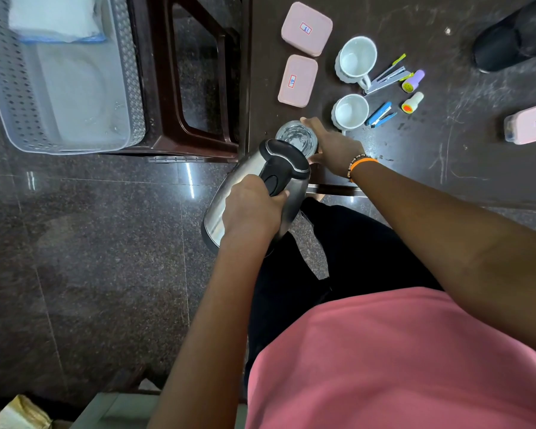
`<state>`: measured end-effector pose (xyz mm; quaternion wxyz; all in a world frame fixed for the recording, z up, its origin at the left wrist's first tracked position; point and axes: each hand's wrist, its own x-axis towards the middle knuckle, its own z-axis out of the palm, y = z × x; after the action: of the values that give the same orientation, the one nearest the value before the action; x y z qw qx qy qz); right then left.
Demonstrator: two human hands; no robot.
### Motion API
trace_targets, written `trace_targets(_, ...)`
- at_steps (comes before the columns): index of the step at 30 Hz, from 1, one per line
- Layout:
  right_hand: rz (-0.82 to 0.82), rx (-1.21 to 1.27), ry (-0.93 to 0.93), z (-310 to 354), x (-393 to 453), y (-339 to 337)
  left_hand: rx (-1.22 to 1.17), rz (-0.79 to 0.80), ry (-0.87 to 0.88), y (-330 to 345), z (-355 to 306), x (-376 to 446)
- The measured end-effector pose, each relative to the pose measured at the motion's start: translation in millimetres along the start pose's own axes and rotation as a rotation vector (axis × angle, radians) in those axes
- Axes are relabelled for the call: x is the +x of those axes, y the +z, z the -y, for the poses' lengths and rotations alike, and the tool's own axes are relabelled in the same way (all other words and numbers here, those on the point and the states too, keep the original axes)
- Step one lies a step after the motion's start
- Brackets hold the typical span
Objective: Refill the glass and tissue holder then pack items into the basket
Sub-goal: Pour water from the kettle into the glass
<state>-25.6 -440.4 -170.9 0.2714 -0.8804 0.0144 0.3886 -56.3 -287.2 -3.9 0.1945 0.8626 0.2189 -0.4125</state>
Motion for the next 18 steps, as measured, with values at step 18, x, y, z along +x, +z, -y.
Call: trace_targets(18,-0.008,-0.012,-0.023,2.0,0.0,-0.4,0.010,-0.015,0.026,1.1,7.6,4.9)
